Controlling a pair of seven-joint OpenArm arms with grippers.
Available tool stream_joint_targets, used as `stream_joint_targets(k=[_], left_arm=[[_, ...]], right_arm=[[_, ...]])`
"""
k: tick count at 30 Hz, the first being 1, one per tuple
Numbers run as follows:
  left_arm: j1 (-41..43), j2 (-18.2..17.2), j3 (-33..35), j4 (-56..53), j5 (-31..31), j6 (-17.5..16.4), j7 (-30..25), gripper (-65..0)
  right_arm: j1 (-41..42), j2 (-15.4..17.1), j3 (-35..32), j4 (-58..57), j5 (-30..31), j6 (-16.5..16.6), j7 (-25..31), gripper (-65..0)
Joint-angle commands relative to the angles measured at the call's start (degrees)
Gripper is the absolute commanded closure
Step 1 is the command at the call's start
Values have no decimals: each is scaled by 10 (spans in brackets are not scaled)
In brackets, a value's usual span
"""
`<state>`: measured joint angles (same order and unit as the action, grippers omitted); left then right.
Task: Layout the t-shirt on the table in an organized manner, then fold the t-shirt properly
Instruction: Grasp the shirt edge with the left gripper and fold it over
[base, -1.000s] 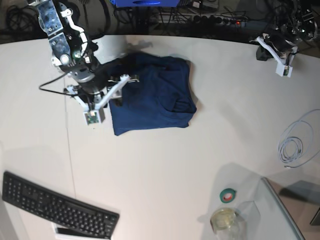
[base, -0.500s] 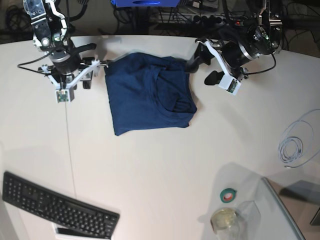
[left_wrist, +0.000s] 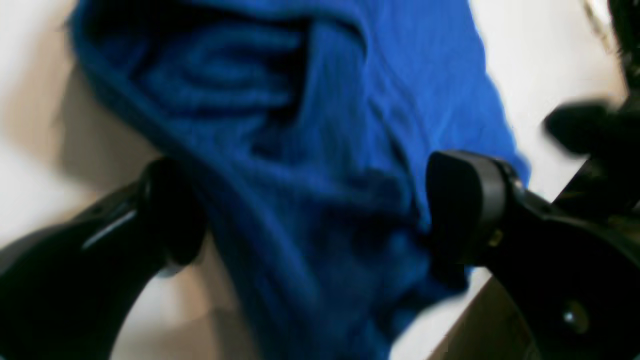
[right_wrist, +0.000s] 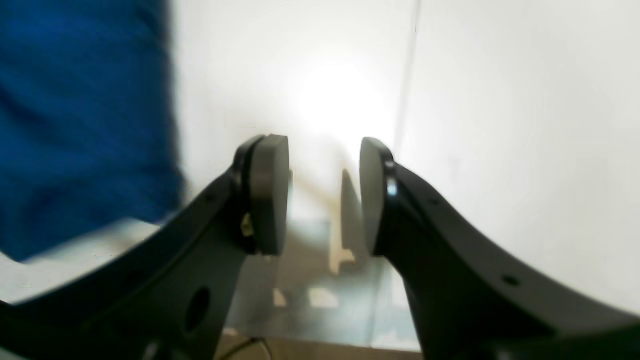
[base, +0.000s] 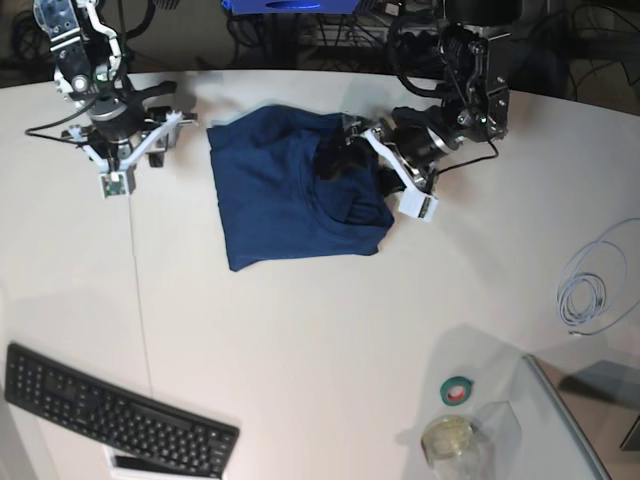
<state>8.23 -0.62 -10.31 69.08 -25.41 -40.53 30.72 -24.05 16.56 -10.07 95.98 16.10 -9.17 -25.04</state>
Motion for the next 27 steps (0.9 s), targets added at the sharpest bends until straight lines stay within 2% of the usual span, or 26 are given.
stream_joint_targets(k=[1,4,5,10,12,14,15,18,24,25,27], left_arm=[[-1,6,1,-8,9,5,0,-650],[-8,8,7,-47,10,5,-38,-650],[-15,9,9,-61,10,5,-43,-622],[-41,9,9,-129,12,5,-46,-347],[-54,7,9,-148,15,5,-45,-206],[-62,5,9,-152,15,5,-44,-35],[-65,5,9,-150,15,5,-43,0],[-82,-21,35,-119,15,5,11,0],[-164,-108,198,-34,15,5,134,0],[-185,-123,233,-28,15,5,147,0],[-232,-149,307,-25,15,5,164,0]], right_arm=[[2,5,4,1,0,0,10,-216],[3,6,4,-13,0,0,11,-216],[3,6,10,-13,0,0,11,-216],[1,3,66,-13,3,0,11,-216],[1,3,86,-13,3,0,11,-216],[1,2,105,-13,4,0,11,-216],[0,2,114,-13,4,0,11,-216],[-5,-8,134,-13,4,0,11,-216],[-22,-46,184,-6,4,2,11,-216],[-24,-52,186,-1,4,7,11,-216],[-25,-65,193,10,4,38,10,-216]])
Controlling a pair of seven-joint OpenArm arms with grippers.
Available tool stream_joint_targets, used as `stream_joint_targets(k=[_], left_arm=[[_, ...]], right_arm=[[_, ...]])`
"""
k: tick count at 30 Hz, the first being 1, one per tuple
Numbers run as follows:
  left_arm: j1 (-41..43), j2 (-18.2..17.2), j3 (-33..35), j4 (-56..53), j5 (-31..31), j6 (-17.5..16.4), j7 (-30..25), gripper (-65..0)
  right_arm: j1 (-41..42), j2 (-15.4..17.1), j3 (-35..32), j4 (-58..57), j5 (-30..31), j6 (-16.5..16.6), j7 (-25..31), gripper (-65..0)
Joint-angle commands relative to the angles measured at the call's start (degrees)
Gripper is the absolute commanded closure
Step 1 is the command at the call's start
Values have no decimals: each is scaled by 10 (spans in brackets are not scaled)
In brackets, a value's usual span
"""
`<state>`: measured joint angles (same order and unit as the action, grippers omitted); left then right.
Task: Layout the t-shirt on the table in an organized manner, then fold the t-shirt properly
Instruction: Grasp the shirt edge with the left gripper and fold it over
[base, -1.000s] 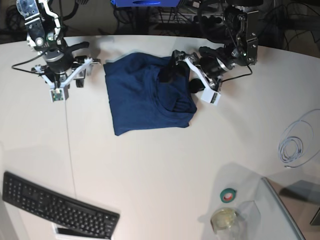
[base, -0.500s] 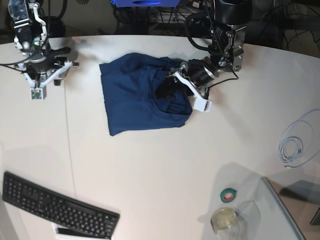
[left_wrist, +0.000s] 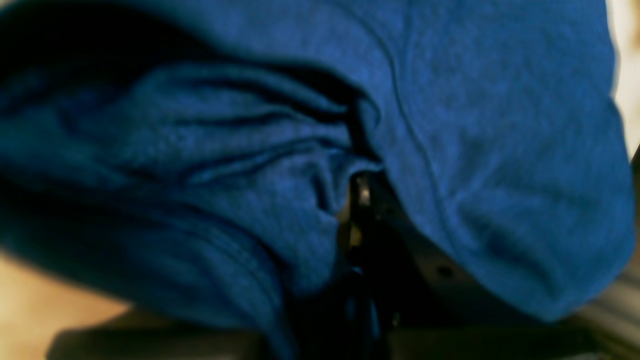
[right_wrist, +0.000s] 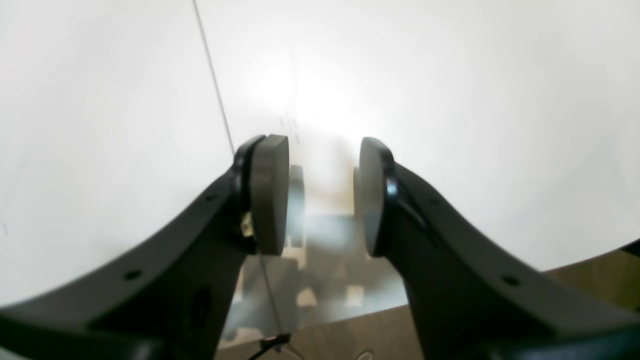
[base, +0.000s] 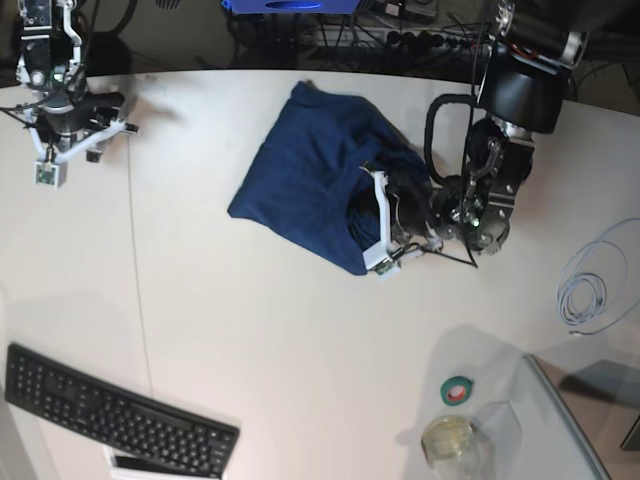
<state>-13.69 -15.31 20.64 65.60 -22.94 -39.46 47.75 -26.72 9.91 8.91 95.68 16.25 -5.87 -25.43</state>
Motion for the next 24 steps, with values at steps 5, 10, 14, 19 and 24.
stream_joint_targets(k=[5,10,14,19,24], left_arm=[[-114,-14,171,-8,-10,-5,-10,0],[-178,14,316,-31,-10,-5,-38,0],[-199,37,380,-32,-3,-5,-81,0],[-191,80,401,-33,119,-5,-131,0],[-176,110,401,-53,186,-5,-136,0]], right_arm=[[0,-49,48,32,2,48,11,-216],[-6,-85,77,43,2,49,10,-216],[-12,-96,79,43,2,49,10,-216],[-20,-119,79,43,2,49,10,-216],[-26,-131,78,41,2,49,10,-216]])
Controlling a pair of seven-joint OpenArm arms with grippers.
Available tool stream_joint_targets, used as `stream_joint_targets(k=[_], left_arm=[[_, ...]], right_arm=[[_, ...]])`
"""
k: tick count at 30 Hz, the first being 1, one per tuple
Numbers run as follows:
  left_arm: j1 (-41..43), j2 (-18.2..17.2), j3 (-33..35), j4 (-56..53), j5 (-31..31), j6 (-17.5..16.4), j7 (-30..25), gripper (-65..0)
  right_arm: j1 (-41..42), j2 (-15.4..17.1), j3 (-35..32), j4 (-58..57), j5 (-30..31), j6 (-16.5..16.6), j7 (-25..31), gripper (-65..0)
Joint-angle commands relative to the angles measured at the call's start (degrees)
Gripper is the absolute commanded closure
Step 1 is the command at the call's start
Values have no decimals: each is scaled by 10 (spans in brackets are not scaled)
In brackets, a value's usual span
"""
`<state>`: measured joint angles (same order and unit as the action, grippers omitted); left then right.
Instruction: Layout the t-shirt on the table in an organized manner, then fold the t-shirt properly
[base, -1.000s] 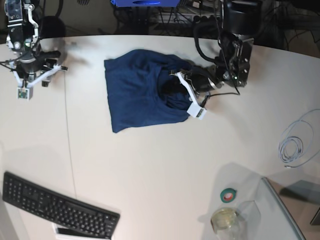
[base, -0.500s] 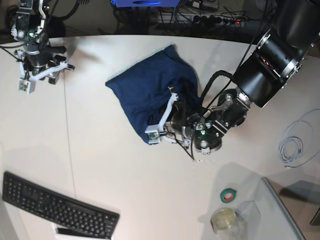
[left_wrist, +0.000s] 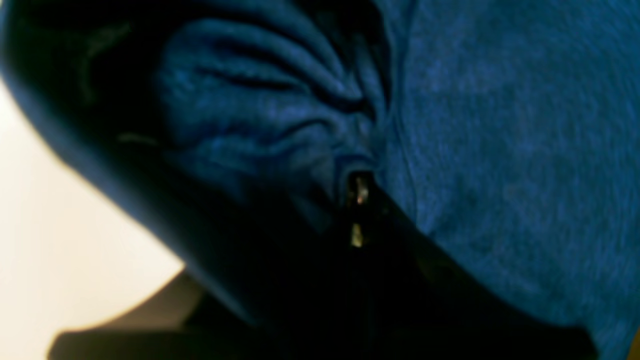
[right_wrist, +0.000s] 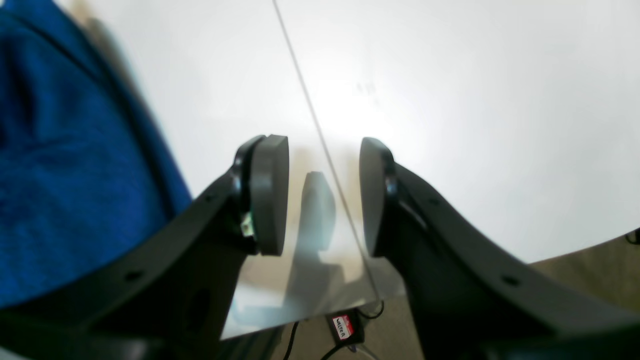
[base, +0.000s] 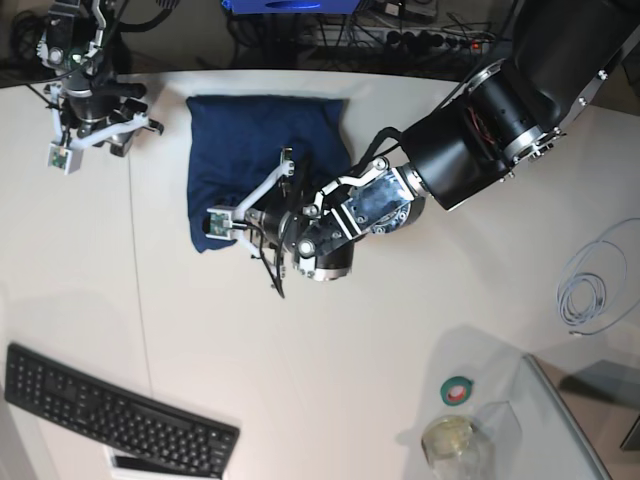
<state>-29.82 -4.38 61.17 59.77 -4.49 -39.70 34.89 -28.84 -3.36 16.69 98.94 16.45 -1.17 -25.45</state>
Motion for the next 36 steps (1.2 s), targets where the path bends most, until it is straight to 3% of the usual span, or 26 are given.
stream_joint_targets(k=[1,9,10,14,20,21,24,28,32,36], left_arm=[[-15,6,-3,1,6,-3,-8,0],[-22,23,-4,-9,10,-3,-9,0],[-22,23,-4,-8,10,-3,-9,0],[-22,23,-2,-7,11,-3,-9,0],[-32,22,0,-7,11,-3,-9,0],[-34,22,-1,-7,11,-3,-9,-31],[-41,22,-3,-6,11,-3,-9,-222],[-50,23,0,-6,11,-3,-8,-405],[-59,23,0,8,11,-3,-6,-495],[-78,19,-5,49,10,-3,-4,-508]], right_arm=[[-7,1,-1,9,0,2,11,-216],[-9,-14,-2,6,-1,2,11,-212],[-9,-14,-3,6,-1,2,11,-195],[-9,-13,-3,6,-1,2,11,-6],[-12,-12,-3,6,-1,2,11,-8],[-12,-12,-3,6,-1,2,11,-8],[-12,-11,-3,6,-1,2,11,-8],[-11,-10,-3,6,-1,2,11,-8],[-10,-10,-3,6,-3,2,11,-8],[-9,-9,-3,5,-3,2,11,-8]])
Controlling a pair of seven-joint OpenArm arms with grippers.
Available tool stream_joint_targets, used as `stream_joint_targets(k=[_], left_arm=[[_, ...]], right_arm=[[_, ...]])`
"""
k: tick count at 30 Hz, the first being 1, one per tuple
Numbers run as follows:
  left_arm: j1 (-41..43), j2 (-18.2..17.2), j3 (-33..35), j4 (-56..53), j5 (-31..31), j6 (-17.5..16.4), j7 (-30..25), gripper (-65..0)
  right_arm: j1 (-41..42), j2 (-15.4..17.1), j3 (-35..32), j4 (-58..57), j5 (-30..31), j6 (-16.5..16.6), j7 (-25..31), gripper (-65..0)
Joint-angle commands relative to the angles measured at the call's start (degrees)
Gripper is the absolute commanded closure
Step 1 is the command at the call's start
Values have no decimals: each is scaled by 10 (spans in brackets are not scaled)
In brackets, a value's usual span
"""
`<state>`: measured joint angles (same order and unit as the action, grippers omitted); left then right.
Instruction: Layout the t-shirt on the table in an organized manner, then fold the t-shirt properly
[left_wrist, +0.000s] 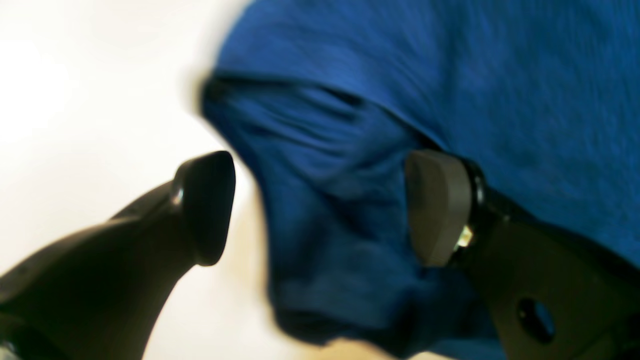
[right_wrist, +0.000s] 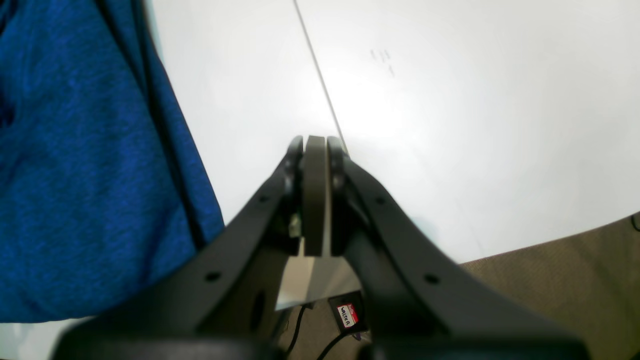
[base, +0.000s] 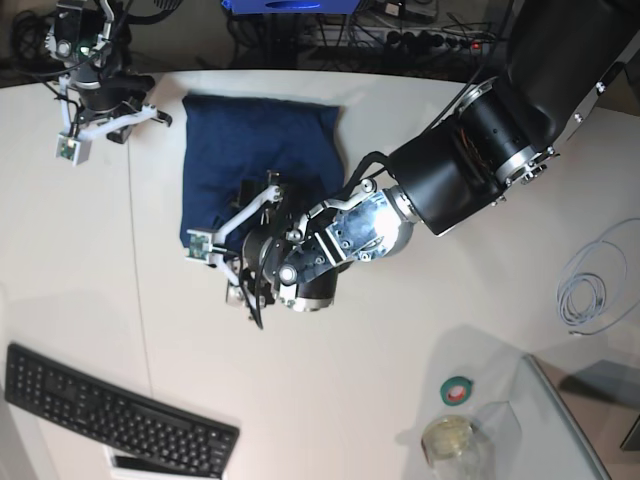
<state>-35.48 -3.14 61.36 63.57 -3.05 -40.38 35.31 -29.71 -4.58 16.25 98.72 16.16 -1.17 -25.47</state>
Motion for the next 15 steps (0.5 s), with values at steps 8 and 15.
stream_joint_targets(k=[8,15], left_arm=[[-23,-42,-44,148,-11,4,77,-504],[165,-111,-327,393,-5,4,177,-272]], right_arm=[[0,4,5,8,0,2,11,-6],[-44,37,5,29,0,2,11,-6]])
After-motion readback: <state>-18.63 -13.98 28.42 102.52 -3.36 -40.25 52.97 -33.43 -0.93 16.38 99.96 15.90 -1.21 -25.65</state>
